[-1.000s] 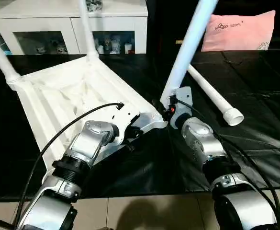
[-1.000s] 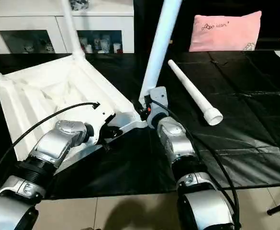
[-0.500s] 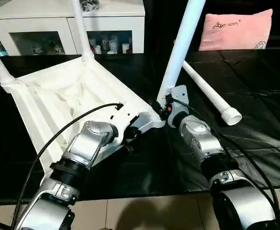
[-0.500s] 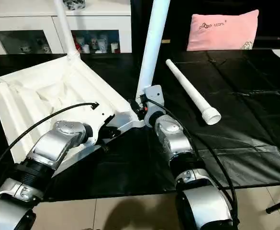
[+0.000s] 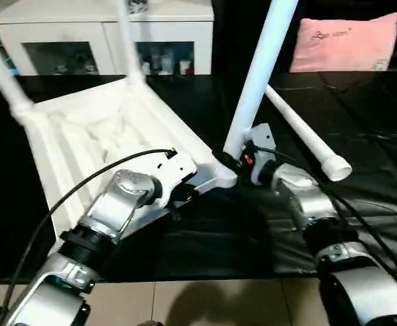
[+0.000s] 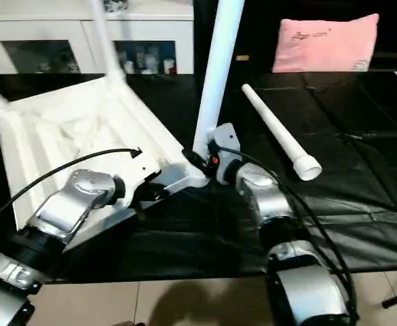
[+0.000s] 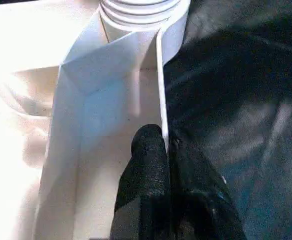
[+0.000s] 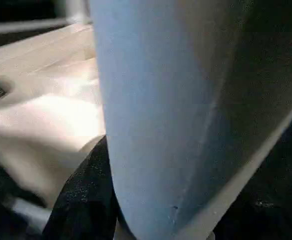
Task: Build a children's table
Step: Rotate leg to tighten
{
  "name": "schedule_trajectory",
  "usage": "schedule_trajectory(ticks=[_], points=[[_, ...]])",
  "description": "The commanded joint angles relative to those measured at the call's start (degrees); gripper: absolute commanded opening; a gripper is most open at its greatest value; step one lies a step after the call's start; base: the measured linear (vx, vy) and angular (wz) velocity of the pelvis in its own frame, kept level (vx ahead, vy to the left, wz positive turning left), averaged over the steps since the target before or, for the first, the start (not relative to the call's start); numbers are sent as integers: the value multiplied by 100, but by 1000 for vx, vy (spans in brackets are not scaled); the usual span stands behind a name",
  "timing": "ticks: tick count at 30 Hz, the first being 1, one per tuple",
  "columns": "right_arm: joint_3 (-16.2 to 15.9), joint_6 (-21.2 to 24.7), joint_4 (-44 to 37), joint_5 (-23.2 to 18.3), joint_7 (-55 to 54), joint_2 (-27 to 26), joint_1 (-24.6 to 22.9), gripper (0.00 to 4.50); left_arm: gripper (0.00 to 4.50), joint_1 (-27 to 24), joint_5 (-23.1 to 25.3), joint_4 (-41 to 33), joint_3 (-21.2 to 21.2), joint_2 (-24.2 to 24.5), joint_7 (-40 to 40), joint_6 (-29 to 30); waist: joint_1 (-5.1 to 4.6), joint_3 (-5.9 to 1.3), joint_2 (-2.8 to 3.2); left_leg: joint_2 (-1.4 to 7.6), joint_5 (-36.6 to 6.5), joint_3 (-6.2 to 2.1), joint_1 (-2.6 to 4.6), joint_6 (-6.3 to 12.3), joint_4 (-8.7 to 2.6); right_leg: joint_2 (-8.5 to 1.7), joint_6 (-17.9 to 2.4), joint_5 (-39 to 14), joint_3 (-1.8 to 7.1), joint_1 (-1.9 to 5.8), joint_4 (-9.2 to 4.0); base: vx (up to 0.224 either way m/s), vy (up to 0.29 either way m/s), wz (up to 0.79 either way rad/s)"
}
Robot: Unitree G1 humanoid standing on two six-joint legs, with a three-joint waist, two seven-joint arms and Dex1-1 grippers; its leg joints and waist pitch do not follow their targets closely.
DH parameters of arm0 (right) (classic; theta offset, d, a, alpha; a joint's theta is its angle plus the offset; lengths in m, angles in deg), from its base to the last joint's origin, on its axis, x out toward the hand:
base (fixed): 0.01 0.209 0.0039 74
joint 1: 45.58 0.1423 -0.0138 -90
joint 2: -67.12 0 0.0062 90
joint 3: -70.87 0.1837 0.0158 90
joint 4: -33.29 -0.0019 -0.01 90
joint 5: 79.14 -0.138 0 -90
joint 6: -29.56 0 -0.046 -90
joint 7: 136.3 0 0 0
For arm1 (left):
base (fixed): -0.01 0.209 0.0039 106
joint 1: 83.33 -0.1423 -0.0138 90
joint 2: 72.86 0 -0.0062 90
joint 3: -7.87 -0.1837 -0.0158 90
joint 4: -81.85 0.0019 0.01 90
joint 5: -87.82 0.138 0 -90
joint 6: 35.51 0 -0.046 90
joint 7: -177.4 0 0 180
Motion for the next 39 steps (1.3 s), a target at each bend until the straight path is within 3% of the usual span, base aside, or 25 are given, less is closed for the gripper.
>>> schedule_trajectory(ticks=[1, 6, 11, 17, 25, 29, 31, 33, 39], points=[[-521, 371, 584, 549, 380, 100, -560, 193, 0, 132, 75, -108, -168, 112, 286, -385, 5, -267, 44, 225, -1561, -50, 124, 150, -341, -279, -1424, -86, 121, 187, -404, 0, 0, 0], [-577, 389, 587, 635, 557, 181, -651, 193, 0, 168, 45, -69, -250, 229, 592, -592, 8, -265, 43, 228, -1647, -56, 134, 42, -359, -285, -1414, -262, 126, 180, -404, 0, 0, 0], [-685, 458, 473, 616, 602, 187, -743, 193, 0, 228, 49, 15, -264, 254, 680, -702, 15, -279, 43, 221, -1516, -52, 132, 75, -342, -285, -1434, -17, 122, 193, -384, 0, 0, 0], [-700, 565, 457, 594, 708, 150, -770, 193, 0, 236, -24, 19, -299, 284, 906, -853, 14, -270, 42, 224, -1678, -54, 143, 48, -357, -285, -1412, -279, 122, 182, -406, 0, 0, 0], [-677, 1495, 626, 495, 869, 159, -722, 193, 0, 132, -116, -87, -344, 395, 1304, -1145, 22, -275, 29, 232, -1645, -57, 150, 50, -366, -272, -1425, -222, 113, 183, -391, 0, 0, 0], [-735, 1881, 852, 605, 756, 155, -717, 193, 0, 75, -106, -144, -369, 413, 1339, -1176, 13, -232, 24, 243, -2241, -71, 188, -169, -426, -287, -1295, -959, 124, 137, -452, 0, 0, 0], [-745, 1926, 856, 613, 741, 151, -727, 193, 0, 61, -98, -160, -374, 418, 1354, -1177, 8, -205, 8, 243, -2692, -98, 236, -286, -450, -322, -1132, -1730, 149, 102, -521, 0, 0, 0], [-719, 1970, 812, 564, 761, 137, -734, 193, 0, 61, -96, -158, -378, 426, 1369, -1185, 12, -208, 21, 248, -2765, -110, 252, -324, -455, -328, -1078, -1859, 164, 81, -535, 0, 0, 0], [-520, 2209, 748, 342, 742, 73, -677, 193, 0, 131, -93, -56, -387, 437, 1390, -1249, -5, -244, 11, 244, -2441, -101, 217, -304, -456, -287, -1203, -1061, 155, 124, -471, 0, 0, 0]])
